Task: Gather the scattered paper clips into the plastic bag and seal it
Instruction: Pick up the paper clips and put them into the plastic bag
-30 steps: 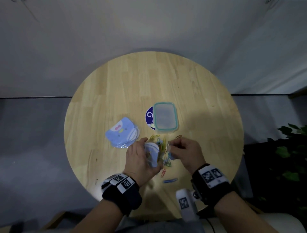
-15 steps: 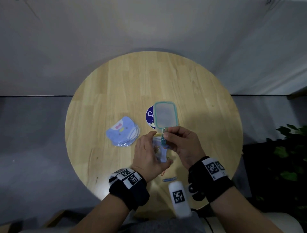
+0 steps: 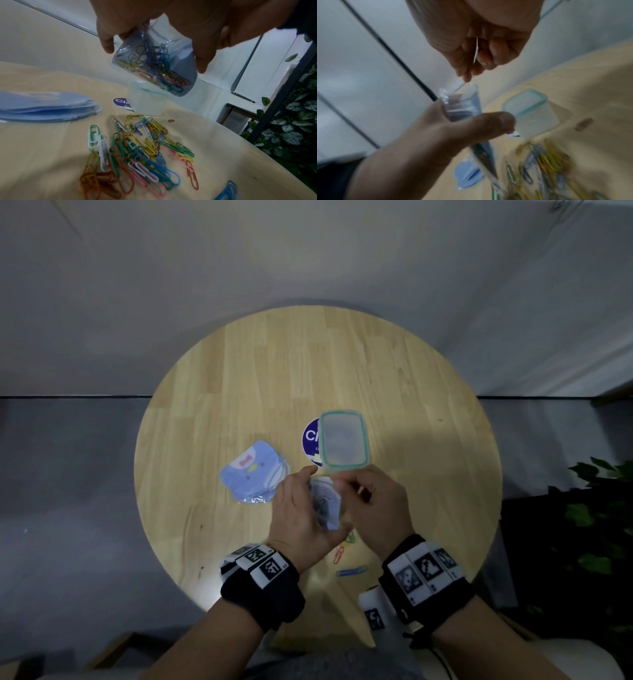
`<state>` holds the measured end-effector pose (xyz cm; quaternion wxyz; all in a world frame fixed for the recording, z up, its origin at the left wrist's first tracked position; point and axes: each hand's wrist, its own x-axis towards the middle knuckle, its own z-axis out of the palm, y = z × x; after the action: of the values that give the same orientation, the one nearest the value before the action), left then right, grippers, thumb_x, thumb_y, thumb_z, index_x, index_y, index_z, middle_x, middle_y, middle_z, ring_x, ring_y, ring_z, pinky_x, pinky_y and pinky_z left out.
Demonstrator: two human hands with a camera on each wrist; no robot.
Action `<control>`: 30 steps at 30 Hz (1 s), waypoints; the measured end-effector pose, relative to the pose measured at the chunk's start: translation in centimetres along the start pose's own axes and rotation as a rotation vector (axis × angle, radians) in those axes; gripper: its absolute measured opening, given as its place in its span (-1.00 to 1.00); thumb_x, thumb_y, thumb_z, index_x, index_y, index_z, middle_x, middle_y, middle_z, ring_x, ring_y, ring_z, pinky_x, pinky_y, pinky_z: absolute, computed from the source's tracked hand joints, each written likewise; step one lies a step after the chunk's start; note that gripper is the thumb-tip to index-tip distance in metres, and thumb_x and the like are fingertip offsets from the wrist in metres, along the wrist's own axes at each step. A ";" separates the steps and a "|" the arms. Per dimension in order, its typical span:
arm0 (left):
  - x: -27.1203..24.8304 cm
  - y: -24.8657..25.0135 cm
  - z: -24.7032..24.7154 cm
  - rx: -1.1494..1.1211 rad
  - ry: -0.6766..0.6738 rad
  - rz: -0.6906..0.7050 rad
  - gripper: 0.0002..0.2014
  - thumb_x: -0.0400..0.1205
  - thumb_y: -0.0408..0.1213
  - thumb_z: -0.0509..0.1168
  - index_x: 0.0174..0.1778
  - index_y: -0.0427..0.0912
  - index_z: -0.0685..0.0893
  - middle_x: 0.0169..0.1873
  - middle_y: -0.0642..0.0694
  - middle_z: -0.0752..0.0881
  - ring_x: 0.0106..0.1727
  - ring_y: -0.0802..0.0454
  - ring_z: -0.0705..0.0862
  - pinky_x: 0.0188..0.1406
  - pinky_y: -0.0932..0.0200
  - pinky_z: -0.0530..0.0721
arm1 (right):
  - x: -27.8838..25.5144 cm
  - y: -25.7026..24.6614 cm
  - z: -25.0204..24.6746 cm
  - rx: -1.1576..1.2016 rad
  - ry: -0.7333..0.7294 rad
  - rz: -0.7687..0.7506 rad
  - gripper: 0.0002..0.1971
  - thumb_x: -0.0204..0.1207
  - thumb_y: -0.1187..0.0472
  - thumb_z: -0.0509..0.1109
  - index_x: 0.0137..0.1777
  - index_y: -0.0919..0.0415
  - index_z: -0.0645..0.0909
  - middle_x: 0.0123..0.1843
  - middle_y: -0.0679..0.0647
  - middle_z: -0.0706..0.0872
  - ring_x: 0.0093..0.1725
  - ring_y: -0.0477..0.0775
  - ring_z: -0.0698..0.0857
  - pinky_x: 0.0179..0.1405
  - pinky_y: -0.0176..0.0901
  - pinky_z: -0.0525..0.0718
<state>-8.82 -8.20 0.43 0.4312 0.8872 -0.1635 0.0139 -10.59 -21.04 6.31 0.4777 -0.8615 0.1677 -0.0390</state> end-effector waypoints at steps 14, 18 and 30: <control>-3.5 -5.4 -3.4 0.201 -0.077 -0.225 0.01 0.06 0.14 0.60 0.35 -0.29 0.43 0.07 -0.15 0.60 0.12 -0.12 0.54 0.15 0.02 0.53 | 1.3 8.8 6.8 -0.665 -0.445 0.091 -0.50 0.42 0.25 0.41 0.37 0.19 0.43 0.34 0.20 0.47 0.37 0.25 0.42 0.26 0.03 0.54; -3.6 -6.8 -2.7 0.187 -0.196 -0.251 -0.20 0.12 0.20 0.51 0.10 -0.32 0.54 -0.03 -0.01 0.65 -0.03 -0.13 0.64 0.21 0.03 0.57 | 1.2 8.8 7.0 -0.614 -0.414 0.105 -0.63 0.40 0.46 0.31 0.21 0.27 0.55 0.21 0.25 0.60 0.26 0.28 0.56 0.19 -0.04 0.56; -2.4 -4.0 -0.4 0.203 -0.180 -0.111 -0.01 0.14 0.28 0.54 0.37 -0.24 0.43 0.05 -0.11 0.60 0.11 -0.15 0.62 0.17 -0.05 0.58 | 0.0 5.5 -0.8 -0.239 -0.286 0.295 -0.90 0.30 0.37 0.51 -0.20 0.22 0.77 -0.18 0.11 0.82 -0.22 -0.04 0.71 -0.22 -0.39 0.56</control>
<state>-9.79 -4.90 -2.74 0.3231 0.9315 -0.1501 -0.0729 -12.17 -24.32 2.16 0.3916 -0.8749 0.2259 0.1738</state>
